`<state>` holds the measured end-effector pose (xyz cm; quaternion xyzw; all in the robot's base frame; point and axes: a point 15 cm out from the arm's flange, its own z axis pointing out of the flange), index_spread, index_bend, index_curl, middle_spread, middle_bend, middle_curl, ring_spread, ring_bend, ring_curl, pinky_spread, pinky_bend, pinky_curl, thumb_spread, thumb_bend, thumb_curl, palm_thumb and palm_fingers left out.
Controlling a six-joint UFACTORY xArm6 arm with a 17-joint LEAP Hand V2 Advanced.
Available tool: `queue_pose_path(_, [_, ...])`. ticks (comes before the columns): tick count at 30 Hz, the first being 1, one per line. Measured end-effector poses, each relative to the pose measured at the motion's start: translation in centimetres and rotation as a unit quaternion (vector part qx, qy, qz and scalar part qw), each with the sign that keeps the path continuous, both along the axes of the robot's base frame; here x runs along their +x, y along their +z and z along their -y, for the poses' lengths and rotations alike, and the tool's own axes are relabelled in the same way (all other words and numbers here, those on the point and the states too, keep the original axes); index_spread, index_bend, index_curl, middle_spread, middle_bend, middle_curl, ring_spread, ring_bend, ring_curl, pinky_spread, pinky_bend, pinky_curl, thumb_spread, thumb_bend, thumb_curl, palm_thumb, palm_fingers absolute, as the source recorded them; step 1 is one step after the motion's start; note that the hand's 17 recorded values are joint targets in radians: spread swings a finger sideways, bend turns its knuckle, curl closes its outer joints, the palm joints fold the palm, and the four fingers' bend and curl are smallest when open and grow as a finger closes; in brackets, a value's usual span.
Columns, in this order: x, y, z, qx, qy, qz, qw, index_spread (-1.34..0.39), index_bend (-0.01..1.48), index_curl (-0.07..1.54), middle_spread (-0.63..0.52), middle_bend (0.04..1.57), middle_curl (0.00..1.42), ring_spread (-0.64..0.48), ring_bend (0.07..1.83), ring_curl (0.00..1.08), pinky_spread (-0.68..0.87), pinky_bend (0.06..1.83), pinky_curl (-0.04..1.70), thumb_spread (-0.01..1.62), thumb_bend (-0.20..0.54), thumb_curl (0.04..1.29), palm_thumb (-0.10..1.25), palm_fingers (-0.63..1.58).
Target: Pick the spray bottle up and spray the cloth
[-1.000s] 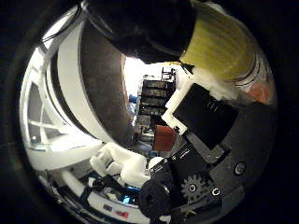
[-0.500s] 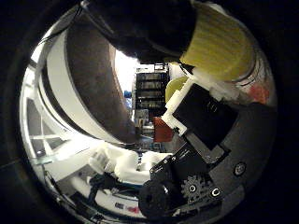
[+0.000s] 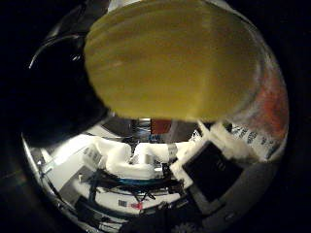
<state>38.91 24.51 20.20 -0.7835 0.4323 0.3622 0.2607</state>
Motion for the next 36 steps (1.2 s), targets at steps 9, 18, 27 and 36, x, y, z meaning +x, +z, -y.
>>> queue_pose_path(9, [1.7,2.9,2.8,-0.036,-0.006,0.042,0.998,-0.35,0.29,0.46,-0.07,0.63,0.43,-0.04,0.69,0.33,0.27,0.50,0.59,0.97,-0.025,0.51,0.80,0.11])
queue_pose_path(18, [2.3,4.1,9.6,-0.107,-0.016,0.066,0.992,-0.32,0.17,0.40,-0.03,0.47,0.39,0.06,0.51,0.28,0.36,0.42,0.47,0.97,-0.029,0.48,0.79,0.16])
queue_pose_path(27, [3.1,6.4,15.2,-0.150,-0.019,0.077,0.985,-0.29,0.16,0.33,0.02,0.38,0.37,0.14,0.45,0.27,0.41,0.42,0.40,0.97,-0.026,0.44,0.78,0.16])
queue_pose_path(36, [3.2,6.2,16.3,-0.153,-0.026,0.073,0.985,-0.29,0.16,0.30,0.03,0.33,0.37,0.15,0.42,0.27,0.41,0.43,0.35,0.97,-0.026,0.42,0.77,0.17])
